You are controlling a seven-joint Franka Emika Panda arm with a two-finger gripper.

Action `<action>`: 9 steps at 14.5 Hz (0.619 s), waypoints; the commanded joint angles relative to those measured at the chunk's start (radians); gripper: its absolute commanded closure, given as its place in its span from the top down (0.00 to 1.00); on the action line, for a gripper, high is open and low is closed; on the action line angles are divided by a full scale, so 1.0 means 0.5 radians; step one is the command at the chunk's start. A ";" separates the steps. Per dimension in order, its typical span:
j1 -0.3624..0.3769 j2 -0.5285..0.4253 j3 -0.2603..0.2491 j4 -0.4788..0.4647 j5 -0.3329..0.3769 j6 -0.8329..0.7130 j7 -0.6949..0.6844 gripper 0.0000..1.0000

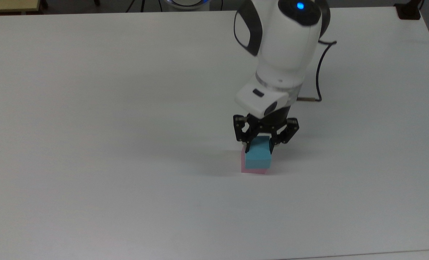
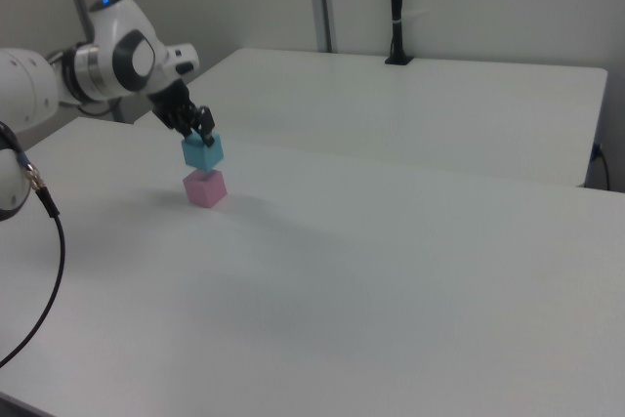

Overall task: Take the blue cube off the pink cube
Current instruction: 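Lift the blue cube off the pink cube and carry it aside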

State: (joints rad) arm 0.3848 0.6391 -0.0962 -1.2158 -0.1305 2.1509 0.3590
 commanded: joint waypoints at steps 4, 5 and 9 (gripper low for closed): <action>-0.198 -1.023 0.072 -0.963 0.052 -0.322 -0.530 0.29; -0.302 -1.148 0.134 -1.168 0.037 -0.323 -0.598 0.29; -0.545 -1.370 0.189 -1.627 0.022 -0.326 -0.871 0.29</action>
State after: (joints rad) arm 0.1699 0.0450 -0.0221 -1.8669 -0.1235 1.9607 -0.0011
